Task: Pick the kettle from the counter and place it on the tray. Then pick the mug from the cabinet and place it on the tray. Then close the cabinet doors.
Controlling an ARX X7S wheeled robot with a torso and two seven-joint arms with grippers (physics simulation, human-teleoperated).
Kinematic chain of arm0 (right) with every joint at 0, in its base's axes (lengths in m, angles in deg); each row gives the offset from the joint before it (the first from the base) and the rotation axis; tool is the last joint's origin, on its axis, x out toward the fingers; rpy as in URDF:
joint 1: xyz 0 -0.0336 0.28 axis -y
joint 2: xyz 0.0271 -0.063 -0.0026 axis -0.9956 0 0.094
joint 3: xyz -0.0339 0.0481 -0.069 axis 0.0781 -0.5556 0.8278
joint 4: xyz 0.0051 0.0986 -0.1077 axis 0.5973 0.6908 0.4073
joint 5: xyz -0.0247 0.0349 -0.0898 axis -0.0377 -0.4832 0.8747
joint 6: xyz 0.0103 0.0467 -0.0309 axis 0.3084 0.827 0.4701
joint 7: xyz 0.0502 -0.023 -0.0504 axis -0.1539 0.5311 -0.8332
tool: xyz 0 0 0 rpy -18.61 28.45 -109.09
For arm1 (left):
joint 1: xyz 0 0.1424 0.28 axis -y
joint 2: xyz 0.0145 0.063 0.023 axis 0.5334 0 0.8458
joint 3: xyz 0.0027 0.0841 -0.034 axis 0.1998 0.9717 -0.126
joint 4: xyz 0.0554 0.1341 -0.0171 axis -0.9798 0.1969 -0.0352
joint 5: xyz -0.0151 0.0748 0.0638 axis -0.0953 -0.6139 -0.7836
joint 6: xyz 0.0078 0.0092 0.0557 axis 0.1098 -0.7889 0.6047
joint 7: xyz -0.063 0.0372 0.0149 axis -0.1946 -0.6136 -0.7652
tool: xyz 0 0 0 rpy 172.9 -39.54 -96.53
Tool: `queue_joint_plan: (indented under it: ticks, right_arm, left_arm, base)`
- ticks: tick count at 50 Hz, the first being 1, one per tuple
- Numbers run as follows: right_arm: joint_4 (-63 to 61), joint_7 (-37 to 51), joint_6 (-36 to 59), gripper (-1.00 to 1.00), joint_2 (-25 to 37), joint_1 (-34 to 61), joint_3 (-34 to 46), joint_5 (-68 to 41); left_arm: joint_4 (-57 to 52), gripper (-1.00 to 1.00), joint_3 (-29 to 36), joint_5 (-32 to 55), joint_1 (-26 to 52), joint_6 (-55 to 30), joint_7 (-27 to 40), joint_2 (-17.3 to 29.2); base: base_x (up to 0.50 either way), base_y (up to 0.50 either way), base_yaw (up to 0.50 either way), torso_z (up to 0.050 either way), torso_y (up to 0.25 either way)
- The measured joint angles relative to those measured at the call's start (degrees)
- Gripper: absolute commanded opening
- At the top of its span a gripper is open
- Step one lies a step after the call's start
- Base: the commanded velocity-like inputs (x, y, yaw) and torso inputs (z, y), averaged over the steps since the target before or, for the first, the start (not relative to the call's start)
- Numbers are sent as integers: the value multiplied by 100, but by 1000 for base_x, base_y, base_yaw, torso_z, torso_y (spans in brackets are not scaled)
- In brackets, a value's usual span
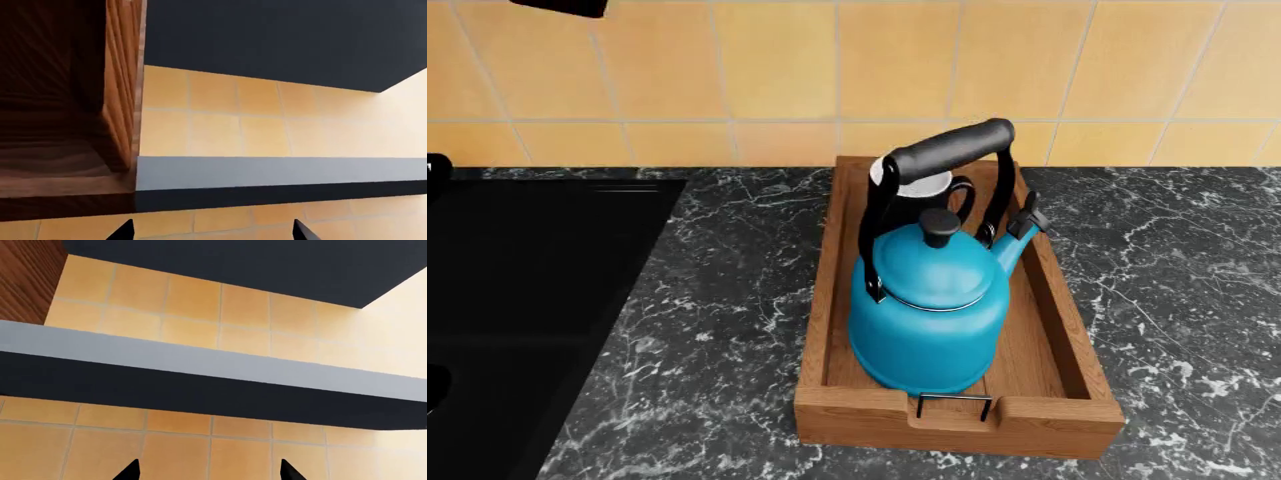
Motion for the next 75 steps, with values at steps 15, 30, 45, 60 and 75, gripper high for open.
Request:
queue_joint_plan:
  ticks: [15, 30, 45, 60, 75]
  right_arm:
    - [-142, 130, 284, 100, -175, 269, -270, -291]
    - [-173, 567, 1719, 100, -1070, -554, -2458, -1172]
    - [-152, 1336, 3815, 100, -2399, -1164, -4849, -2483]
    - [-103, 1597, 4449, 100, -2811, -1251, -5456, -2890]
    - [-83, 1649, 4678, 100, -2958, -1313, -5665, -2982]
  left_arm:
    - [-837, 100, -938, -166, -1141, 481, 349, 744]
    - [-1045, 100, -1741, -106, -1756, 486, 351, 972]
    - [-1093, 100, -2481, 157, -1942, -166, 331, 608]
    - [-1090, 100, -3440, 760, -1767, -1436, 452, -192]
    - [-1078, 100, -3886, 1029, -1685, -2084, 488, -623]
  base:
    - [0, 0, 0, 0, 0]
    - [0, 0, 0, 0, 0]
    - [0, 442, 0, 0, 0]
    - [0, 500, 0, 0, 0]
    - [0, 500, 0, 0, 0]
